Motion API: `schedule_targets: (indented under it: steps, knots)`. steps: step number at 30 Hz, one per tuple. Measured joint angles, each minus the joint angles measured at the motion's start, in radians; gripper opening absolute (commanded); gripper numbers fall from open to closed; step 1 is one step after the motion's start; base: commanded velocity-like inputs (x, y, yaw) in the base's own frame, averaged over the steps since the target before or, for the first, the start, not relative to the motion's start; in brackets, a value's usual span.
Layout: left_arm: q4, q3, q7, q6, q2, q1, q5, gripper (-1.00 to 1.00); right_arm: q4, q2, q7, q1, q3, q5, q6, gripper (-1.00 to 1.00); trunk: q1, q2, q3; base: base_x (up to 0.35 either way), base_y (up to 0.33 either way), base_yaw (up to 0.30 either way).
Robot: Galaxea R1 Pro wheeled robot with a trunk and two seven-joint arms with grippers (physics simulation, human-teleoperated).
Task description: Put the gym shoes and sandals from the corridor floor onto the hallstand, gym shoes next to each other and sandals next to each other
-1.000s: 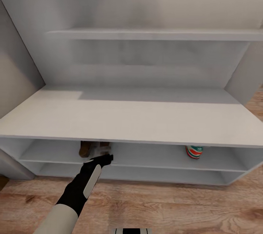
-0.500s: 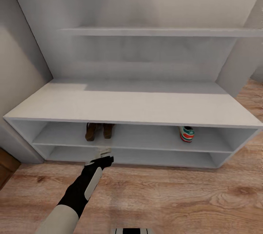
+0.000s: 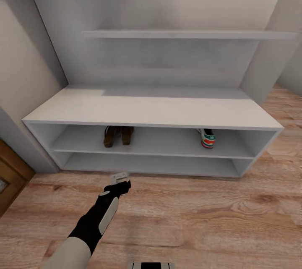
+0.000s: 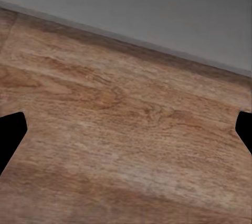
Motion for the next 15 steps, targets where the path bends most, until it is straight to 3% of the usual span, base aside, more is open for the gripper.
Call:
schedule_targets:
  steps: [4,15]
  knots:
    - [0.001,-0.001,0.000,-0.001,0.000,0.000,0.000,1.00,0.000,0.000,0.000,0.000,0.001,0.000,0.000,-1.00,0.000,0.000,0.000,-0.254,0.000,0.000]
    - [0.002,-0.013,0.000,-0.001,-0.002,0.000,0.003,1.00,0.000,0.000,-0.003,0.000,0.002,0.001,0.003,-1.00,-0.001,0.000,0.000,-0.006,-0.022,0.000]
